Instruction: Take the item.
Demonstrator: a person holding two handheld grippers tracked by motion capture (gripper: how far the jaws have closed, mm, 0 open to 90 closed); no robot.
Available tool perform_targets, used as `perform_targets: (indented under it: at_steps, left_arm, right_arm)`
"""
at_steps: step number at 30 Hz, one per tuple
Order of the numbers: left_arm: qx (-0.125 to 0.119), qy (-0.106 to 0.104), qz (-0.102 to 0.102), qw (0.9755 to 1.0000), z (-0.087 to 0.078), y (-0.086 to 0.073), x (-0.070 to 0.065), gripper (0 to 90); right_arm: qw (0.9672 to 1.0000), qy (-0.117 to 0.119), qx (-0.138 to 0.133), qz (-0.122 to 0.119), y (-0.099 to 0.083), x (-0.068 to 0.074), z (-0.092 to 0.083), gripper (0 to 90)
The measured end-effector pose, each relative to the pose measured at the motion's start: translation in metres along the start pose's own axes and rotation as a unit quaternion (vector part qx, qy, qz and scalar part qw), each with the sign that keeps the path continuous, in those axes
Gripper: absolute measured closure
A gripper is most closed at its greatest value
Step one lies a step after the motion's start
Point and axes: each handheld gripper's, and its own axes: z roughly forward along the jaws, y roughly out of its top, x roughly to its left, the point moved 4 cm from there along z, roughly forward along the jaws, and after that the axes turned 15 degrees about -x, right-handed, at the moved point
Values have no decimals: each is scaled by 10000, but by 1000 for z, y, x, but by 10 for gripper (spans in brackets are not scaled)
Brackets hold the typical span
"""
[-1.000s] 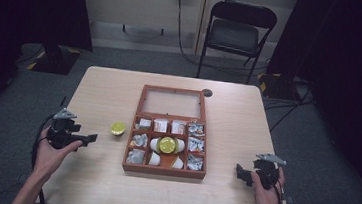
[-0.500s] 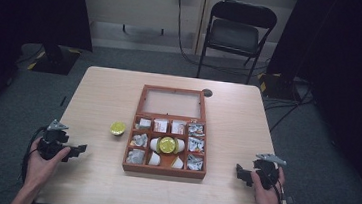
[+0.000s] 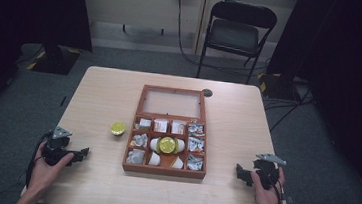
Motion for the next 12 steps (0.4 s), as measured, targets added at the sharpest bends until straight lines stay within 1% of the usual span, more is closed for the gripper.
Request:
perform_targets:
  at_steps: [1, 2, 6, 12]
  left_arm:
    - [-21, -24, 25, 10000, -1, -1, 0, 138]
    - [-207, -40, 23, 9998, 0, -3, 0, 132]
    - [-192, -87, 44, 9998, 1, -3, 1, 117]
    - [-183, -56, 43, 9998, 1, -3, 1, 110]
  right_arm:
    - [10000, -9, 0, 7, 0, 0, 0, 0]
    - [10000, -9, 0, 7, 0, 0, 0, 0]
    - [10000, -9, 1, 8, 0, 0, 0, 0]
    - [10000, -8, 2, 10, 0, 0, 0, 0]
